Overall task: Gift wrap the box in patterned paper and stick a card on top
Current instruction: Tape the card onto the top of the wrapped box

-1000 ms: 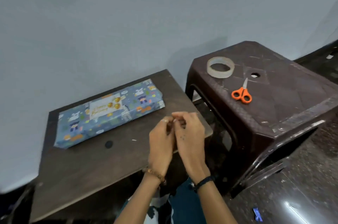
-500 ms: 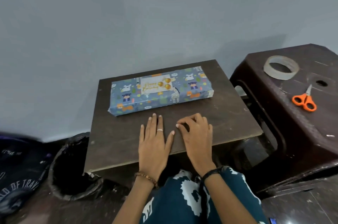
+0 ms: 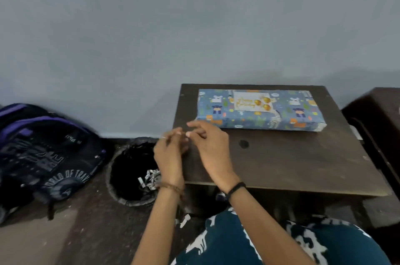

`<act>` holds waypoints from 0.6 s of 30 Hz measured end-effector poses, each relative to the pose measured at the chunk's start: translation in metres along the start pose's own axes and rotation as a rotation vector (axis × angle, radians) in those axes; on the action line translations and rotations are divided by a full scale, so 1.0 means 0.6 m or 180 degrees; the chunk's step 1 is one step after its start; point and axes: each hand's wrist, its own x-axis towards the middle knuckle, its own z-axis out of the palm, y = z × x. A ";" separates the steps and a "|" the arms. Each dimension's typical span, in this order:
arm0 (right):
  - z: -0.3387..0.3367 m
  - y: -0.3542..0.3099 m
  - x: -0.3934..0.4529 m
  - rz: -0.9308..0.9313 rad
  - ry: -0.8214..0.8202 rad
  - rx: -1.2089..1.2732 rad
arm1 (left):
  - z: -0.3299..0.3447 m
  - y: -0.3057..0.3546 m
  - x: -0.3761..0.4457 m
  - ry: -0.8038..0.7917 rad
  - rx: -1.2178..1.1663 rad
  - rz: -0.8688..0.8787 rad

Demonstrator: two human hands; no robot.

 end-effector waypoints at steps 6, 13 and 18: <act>0.163 -0.036 0.093 -0.0122 -0.0774 -0.0310 | -0.099 -0.011 0.170 0.0754 -0.0091 -0.0387; 0.287 0.015 0.163 0.0186 -0.1512 -0.0877 | -0.181 -0.097 0.236 0.1327 0.0345 -0.0918; 0.333 0.052 0.184 0.0230 -0.1736 -0.1190 | -0.231 -0.134 0.249 0.1238 0.0627 -0.1112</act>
